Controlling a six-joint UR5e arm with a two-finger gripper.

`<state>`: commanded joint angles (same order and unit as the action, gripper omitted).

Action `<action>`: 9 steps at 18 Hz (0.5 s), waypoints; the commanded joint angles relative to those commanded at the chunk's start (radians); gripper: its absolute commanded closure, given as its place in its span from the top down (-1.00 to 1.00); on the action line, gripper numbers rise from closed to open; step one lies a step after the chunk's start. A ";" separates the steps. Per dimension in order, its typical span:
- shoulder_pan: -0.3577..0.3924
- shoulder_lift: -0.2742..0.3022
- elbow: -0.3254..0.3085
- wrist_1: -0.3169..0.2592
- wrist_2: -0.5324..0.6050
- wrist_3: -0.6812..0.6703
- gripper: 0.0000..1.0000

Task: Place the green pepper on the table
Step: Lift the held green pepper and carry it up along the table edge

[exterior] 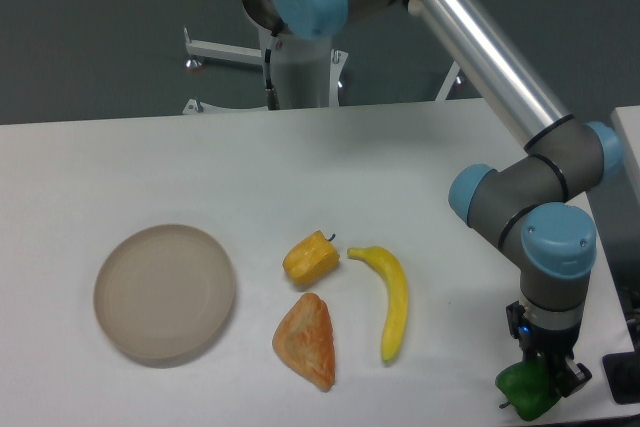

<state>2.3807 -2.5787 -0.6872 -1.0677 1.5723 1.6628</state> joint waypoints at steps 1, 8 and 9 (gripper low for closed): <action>0.000 0.002 -0.003 0.000 0.000 0.000 -0.27; 0.000 0.060 -0.080 -0.011 -0.009 -0.002 -0.27; 0.002 0.078 -0.106 -0.011 -0.009 -0.002 -0.27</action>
<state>2.3823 -2.5006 -0.7928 -1.0784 1.5631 1.6613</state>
